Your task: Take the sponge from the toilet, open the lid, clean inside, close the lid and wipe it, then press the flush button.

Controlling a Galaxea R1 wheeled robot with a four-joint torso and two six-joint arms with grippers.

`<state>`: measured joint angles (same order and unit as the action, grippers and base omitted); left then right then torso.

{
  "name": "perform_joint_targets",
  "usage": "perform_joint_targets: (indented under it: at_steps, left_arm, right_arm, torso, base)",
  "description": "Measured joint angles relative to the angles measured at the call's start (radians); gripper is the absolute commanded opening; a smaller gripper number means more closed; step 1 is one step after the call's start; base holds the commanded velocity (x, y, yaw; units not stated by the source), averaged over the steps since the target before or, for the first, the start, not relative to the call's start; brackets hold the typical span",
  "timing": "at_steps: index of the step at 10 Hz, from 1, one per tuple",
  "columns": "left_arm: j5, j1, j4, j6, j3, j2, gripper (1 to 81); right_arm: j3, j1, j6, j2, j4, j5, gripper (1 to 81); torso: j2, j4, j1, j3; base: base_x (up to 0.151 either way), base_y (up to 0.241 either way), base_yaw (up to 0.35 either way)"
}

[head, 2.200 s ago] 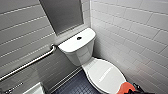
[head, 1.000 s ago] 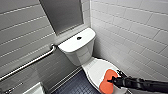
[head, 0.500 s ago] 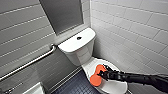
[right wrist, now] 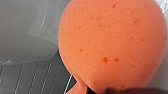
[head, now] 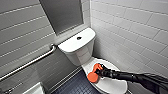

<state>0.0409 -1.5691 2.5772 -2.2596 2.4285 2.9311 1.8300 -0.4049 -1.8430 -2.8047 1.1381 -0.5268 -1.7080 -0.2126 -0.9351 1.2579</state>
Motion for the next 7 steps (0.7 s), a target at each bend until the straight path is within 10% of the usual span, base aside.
perform_joint_targets:
  at_steps: [7]
  left_arm:
    - [0.0, 0.0, 0.0, 0.0, 0.0, 0.0, 81.1]
  right_arm:
    - [0.154, -0.113, 0.013, -0.068, 0.085, 0.19, 1.0]
  torso:
    - [0.0, 0.0, 0.0, 0.0]
  base:
    - [0.0, 0.0, 0.0]
